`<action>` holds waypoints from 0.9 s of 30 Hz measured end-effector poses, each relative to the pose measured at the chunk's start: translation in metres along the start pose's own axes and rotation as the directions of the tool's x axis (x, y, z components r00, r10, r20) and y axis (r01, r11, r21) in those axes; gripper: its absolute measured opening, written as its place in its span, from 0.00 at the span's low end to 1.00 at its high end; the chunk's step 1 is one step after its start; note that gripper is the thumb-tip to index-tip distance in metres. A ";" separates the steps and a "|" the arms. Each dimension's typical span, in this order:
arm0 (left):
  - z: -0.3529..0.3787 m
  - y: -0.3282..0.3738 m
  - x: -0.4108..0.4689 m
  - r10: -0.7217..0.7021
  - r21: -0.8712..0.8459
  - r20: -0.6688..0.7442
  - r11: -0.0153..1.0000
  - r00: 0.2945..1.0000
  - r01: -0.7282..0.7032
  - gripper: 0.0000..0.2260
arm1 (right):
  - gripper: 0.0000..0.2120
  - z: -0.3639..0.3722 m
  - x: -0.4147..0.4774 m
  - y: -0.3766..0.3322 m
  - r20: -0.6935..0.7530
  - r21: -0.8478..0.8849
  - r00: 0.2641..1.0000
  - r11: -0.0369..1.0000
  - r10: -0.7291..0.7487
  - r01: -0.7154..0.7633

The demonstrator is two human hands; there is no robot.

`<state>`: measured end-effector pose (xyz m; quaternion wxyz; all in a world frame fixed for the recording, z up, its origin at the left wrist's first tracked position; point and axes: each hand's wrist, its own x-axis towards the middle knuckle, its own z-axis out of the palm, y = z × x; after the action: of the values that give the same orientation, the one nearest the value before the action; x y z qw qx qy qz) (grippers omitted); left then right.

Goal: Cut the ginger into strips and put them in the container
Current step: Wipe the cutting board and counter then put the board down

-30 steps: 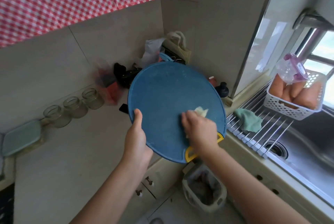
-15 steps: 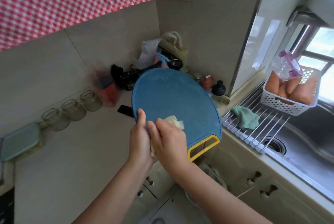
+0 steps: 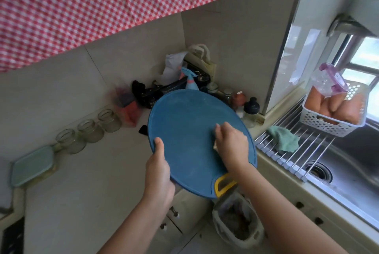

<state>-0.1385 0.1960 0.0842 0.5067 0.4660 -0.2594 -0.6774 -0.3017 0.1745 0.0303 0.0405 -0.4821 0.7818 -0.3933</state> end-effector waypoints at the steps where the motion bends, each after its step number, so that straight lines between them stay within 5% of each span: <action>1: 0.000 0.000 0.001 0.012 0.004 0.012 1.000 1.000 -0.012 0.15 | 0.17 -0.003 -0.007 -0.014 -0.041 0.037 0.997 0.997 -0.059 0.061; 6: 0.009 -0.002 0.002 0.117 0.068 0.006 0.991 0.993 -0.117 0.18 | 0.18 0.007 -0.070 -0.065 -0.128 0.030 0.875 0.880 -0.467 0.474; 8: 0.013 0.002 0.003 0.160 0.087 -0.002 0.983 0.987 -0.159 0.17 | 0.18 0.005 -0.068 -0.049 -0.136 -0.062 0.871 0.882 -0.471 0.467; 12: 0.010 0.015 0.005 0.210 0.149 0.020 0.966 0.978 -0.211 0.14 | 0.18 -0.006 -0.033 0.007 -0.060 -0.138 0.998 0.990 -0.027 0.019; 15: 0.003 0.026 0.007 0.231 0.208 0.045 0.949 0.972 -0.236 0.13 | 0.20 -0.006 -0.008 0.068 0.009 -0.129 0.959 0.951 0.283 -0.280; 19: -0.008 0.029 0.008 0.299 0.314 0.076 0.898 0.951 -0.308 0.13 | 0.23 -0.006 -0.008 0.123 -0.102 -0.051 0.877 0.878 0.469 -0.476; 23: -0.006 0.026 0.008 0.295 0.339 0.083 0.890 0.952 -0.305 0.13 | 0.24 -0.021 -0.021 0.097 -0.240 0.235 0.896 0.918 0.374 -0.320; 27: 0.005 0.012 0.004 0.286 0.353 0.063 0.890 0.956 -0.289 0.14 | 0.20 -0.024 -0.052 0.015 -0.187 0.386 0.977 0.922 0.104 -0.024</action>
<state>-0.1376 0.1873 0.0946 0.5065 0.5036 -0.4471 -0.5385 -0.2956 0.2327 0.0204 0.0661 -0.3959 0.7058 -0.5837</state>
